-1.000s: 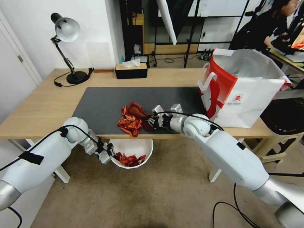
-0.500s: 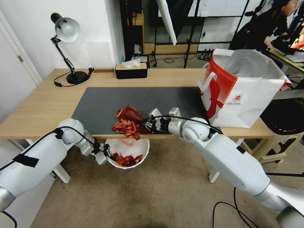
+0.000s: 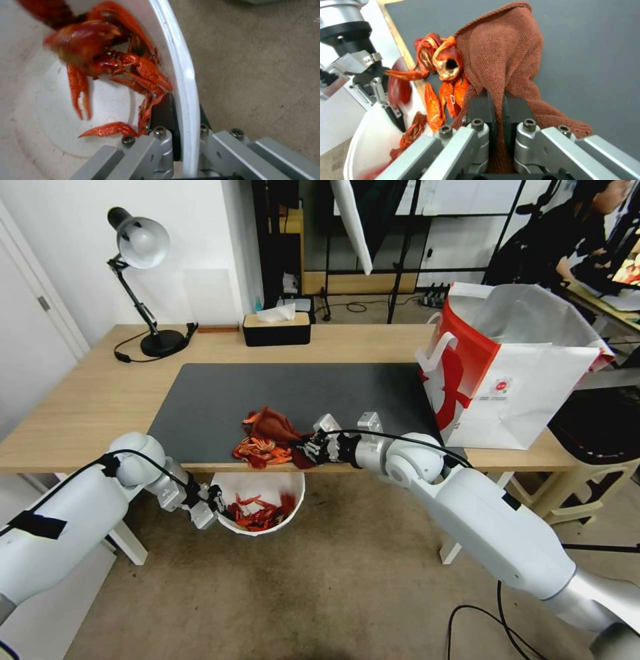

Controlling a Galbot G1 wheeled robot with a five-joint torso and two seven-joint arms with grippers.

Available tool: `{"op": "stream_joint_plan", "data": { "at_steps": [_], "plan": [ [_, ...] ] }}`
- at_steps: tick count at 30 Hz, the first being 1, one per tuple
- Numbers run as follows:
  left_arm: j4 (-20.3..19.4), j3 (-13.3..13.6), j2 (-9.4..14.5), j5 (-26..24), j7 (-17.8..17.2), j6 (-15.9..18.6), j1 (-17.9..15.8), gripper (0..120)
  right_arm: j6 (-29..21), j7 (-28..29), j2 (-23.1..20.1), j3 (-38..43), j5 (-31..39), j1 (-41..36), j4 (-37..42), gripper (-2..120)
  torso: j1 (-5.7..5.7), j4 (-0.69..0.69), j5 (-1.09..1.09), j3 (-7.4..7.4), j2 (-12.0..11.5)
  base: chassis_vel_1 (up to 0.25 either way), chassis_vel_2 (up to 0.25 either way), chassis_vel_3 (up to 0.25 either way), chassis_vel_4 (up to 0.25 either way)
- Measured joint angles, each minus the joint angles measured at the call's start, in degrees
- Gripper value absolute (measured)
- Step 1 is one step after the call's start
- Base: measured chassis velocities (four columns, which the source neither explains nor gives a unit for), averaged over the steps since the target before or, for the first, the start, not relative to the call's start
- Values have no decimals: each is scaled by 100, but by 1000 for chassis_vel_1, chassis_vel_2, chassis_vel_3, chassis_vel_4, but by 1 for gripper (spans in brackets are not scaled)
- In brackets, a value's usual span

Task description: Sweep shrimp from table into container with towel, then put container into takeout bag.

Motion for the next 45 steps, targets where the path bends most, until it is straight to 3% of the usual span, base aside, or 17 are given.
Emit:
{"op": "stream_joint_plan", "data": {
  "at_steps": [25, 45],
  "plan": [
    [-88, -119, 77, -5, -9, 15, 136, 0, 276, -467, -318, 249, -20, -463, 456, 2, 0, 1, -1, 0, 0, 0, 0, 0, 0],
    [-104, -204, 81, -3, -18, 19, 236, 0, 579, -830, -281, 385, 242, -736, 622, 2, 0, 1, 0, 0, 0, 0, 0, 0, 0]
  ]
}}
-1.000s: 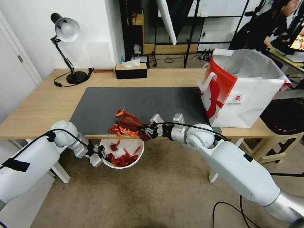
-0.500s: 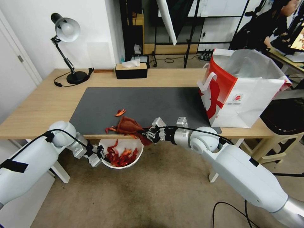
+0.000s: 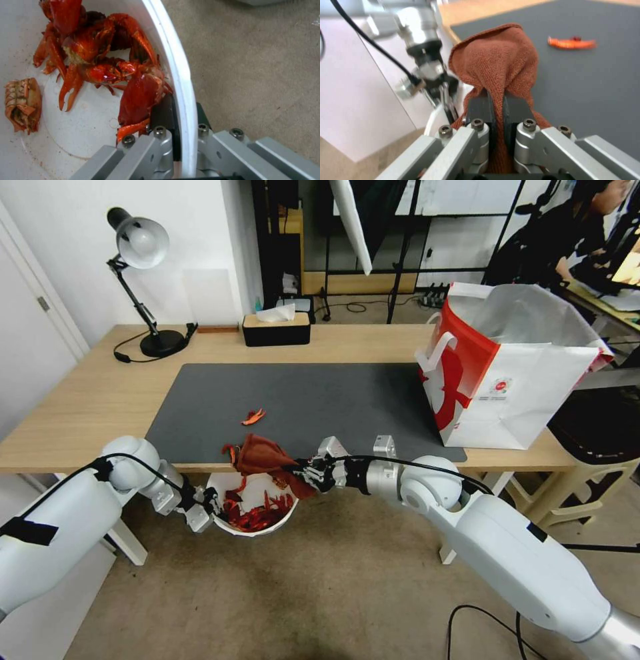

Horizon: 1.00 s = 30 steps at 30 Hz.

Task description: Sweep shrimp from table into container with towel, then put container into takeout bag.

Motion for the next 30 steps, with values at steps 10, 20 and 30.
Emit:
{"op": "stream_joint_plan", "data": {
  "at_steps": [10, 20, 30],
  "plan": [
    [-9, -74, 17, 3, -2, -3, 90, 0, 237, 431, 402, 65, 623, 472, -358, 2, 0, 0, -1, 0, 0, 0, 0, 0, 0],
    [-55, -132, 60, 11, -2, -7, 176, 0, 127, 1932, 1206, -281, 415, 1474, -1553, 2, 1, 1, -1, 2, 0, 0, 0, 0, 0],
    [-11, -224, 60, 29, 2, -22, 286, 0, -670, 2472, 1815, -501, -52, 2244, -2691, 2, 2, 1, -2, 2, 0, 0, 0, 0, 0]
  ]
}}
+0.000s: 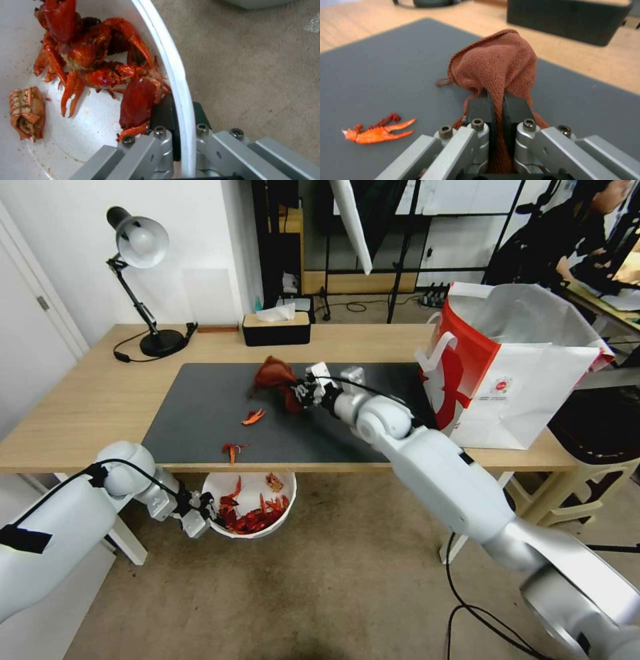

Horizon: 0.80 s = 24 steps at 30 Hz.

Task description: Sweep shrimp from table into container with towel, then put container into takeout bag.

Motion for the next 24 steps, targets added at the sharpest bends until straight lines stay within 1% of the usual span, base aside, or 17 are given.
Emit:
{"op": "stream_joint_plan", "data": {
  "at_steps": [3, 5, 7, 8, 9, 11, 17, 20, 24],
  "plan": [
    [14, -37, 22, 0, 0, -5, 20, 0, -223, -257, 113, -49, -14, 97, -232, 2, 0, 0, 1, 0, 0, 0, 0, 0, 0],
    [14, -37, 22, 0, 0, -5, 20, 0, -223, -257, 113, -49, -14, 97, -232, 2, 0, 0, 1, 0, 0, 0, 0, 0, 0],
    [14, -56, 47, -5, 0, -6, 21, 0, -272, -570, 105, -116, -28, 99, -304, 2, -1, -1, 1, -1, 0, 0, 0, 0, 0],
    [14, -66, 56, -12, 0, -7, 20, 0, -272, -689, 74, -159, -36, 84, -289, 2, -1, -1, 1, -1, 0, 0, 0, 0, 0],
    [14, -66, 56, -12, 0, -7, 20, 0, -272, -689, 74, -159, -36, 84, -289, 2, -1, -1, 1, -1, 0, 0, 0, 0, 0],
    [25, -78, 77, -24, -2, -8, 19, 0, -260, -930, 5, -230, -42, 28, -193, 2, -1, -2, 1, -1, 0, 0, 0, 0, 0],
    [43, -123, 109, -34, -6, -14, 35, 0, -160, -1275, -98, -424, -39, -27, 10, 2, -2, -2, 1, -1, 0, 0, 0, 0, 0],
    [43, -137, 122, -46, -7, -15, 44, 0, -124, -1380, -128, -523, -27, -41, 94, 2, -2, 1, 1, -1, 0, 0, 0, 0, 0],
    [39, -142, 135, -68, -8, -15, 43, 0, -25, -1498, -238, -718, 26, -65, 246, 2, -2, -1, 1, -1, 0, 0, 0, 0, 0]
  ]
}}
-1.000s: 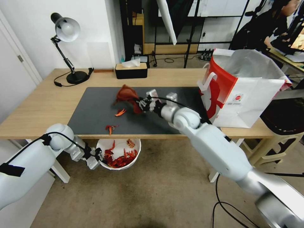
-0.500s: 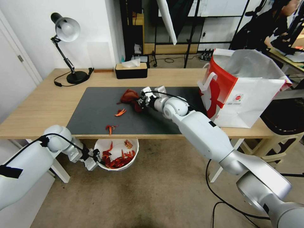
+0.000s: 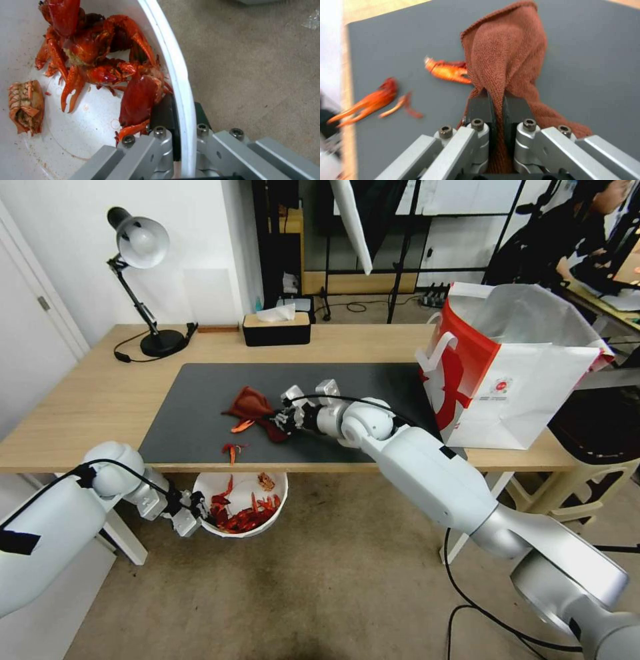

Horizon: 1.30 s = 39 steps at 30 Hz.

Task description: Sweep shrimp from table into container with towel, then put container into takeout bag.

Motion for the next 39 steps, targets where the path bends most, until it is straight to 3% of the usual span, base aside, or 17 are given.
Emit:
{"op": "stream_joint_plan", "data": {
  "at_steps": [11, 39],
  "plan": [
    [23, -9, 63, -60, -23, -2, -36, 0, 389, -637, -310, -410, 321, -30, 333, 2, 0, 0, 1, 0, 0, 0, 0, 0, 0],
    [-42, -271, 175, -117, -51, -4, 203, 0, 451, -904, -821, -563, 424, -574, 1345, 2, 0, 0, 1, 0, 0, 0, 0, 0, 0]
  ]
}}
